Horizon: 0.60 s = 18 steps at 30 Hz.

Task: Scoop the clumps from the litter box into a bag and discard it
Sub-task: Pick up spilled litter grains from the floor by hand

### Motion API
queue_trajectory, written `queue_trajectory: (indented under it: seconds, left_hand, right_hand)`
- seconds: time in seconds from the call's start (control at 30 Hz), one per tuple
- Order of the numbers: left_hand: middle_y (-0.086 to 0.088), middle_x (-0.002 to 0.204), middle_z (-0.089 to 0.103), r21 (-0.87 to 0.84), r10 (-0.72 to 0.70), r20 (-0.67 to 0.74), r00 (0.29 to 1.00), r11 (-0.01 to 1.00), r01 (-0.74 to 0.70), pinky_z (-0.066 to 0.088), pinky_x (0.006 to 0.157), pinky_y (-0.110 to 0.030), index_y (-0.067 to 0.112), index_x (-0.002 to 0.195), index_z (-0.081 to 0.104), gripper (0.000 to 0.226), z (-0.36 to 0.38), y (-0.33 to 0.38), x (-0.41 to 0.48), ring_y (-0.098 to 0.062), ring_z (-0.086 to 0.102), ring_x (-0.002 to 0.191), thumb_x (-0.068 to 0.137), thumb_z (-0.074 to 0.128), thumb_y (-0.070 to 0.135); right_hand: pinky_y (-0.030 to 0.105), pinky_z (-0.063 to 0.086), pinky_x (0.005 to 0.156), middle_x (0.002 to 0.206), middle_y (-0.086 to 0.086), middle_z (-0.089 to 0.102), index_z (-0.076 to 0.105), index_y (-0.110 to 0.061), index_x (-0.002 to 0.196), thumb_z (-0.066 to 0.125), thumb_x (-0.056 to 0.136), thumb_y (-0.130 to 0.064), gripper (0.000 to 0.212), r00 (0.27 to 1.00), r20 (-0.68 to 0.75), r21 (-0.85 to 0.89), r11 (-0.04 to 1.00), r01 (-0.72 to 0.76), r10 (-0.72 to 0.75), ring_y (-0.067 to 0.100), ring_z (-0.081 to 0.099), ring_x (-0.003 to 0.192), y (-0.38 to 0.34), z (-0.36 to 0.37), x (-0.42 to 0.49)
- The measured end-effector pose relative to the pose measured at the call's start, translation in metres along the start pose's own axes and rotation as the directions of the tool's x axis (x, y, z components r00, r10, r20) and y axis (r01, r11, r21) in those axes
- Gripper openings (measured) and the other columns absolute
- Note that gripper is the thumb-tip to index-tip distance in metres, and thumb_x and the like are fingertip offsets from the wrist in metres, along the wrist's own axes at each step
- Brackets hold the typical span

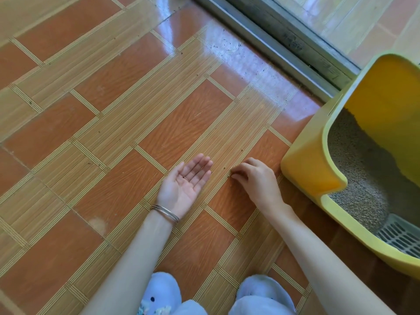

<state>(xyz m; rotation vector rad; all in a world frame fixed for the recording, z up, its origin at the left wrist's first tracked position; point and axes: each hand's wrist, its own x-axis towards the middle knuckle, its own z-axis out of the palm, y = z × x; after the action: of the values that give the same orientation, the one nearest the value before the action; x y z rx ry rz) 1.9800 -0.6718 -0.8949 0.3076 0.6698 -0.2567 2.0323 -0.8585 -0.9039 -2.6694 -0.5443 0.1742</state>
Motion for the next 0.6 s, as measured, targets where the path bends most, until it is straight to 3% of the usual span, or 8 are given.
queue_trajectory:
  seconds: [0.27, 0.43, 0.6]
  left_hand:
    - [-0.017, 0.114, 0.065, 0.018, -0.002, -0.008, 1.0, 1.0, 0.002, 0.049, 0.094, -0.037, -0.002, 0.107, 0.066, 0.039, -0.0001, -0.0005, 0.0009, -0.028, 0.062, 0.109, 0.09, 0.042, 0.023]
    - [-0.018, 0.115, 0.064, 0.037, -0.021, -0.021, 1.0, 0.999, 0.021, 0.049, 0.093, -0.037, -0.002, 0.108, 0.064, 0.041, 0.0005, -0.0036, 0.0005, -0.028, 0.061, 0.11, 0.098, 0.035, 0.024]
    - [-0.018, 0.116, 0.064, 0.065, -0.045, -0.034, 0.998, 0.997, 0.047, 0.05, 0.092, -0.036, -0.003, 0.107, 0.065, 0.041, 0.0017, -0.0088, 0.0006, -0.027, 0.062, 0.109, 0.098, 0.034, 0.024]
  right_hand:
    - [0.033, 0.051, 0.057, 0.075, 0.002, 0.062, 0.064, -0.01, 0.077, 0.069, 0.08, -0.011, 0.006, 0.997, -0.004, -0.131, 0.988, 0.08, -0.081, 0.021, 0.056, 0.067, -0.0019, 0.0041, -0.0102]
    - [0.03, 0.048, 0.055, 0.071, 0.004, 0.058, 0.061, -0.009, 0.075, 0.07, 0.07, 0.0, 0.013, 0.996, 0.014, -0.117, 0.989, 0.09, -0.089, 0.021, 0.052, 0.063, -0.0044, 0.0061, -0.01]
    - [0.034, 0.049, 0.057, 0.071, 0.004, 0.057, 0.06, -0.009, 0.075, 0.066, 0.071, -0.001, 0.011, 0.996, 0.072, -0.107, 0.992, 0.069, -0.061, 0.021, 0.049, 0.063, -0.0052, 0.0042, -0.009]
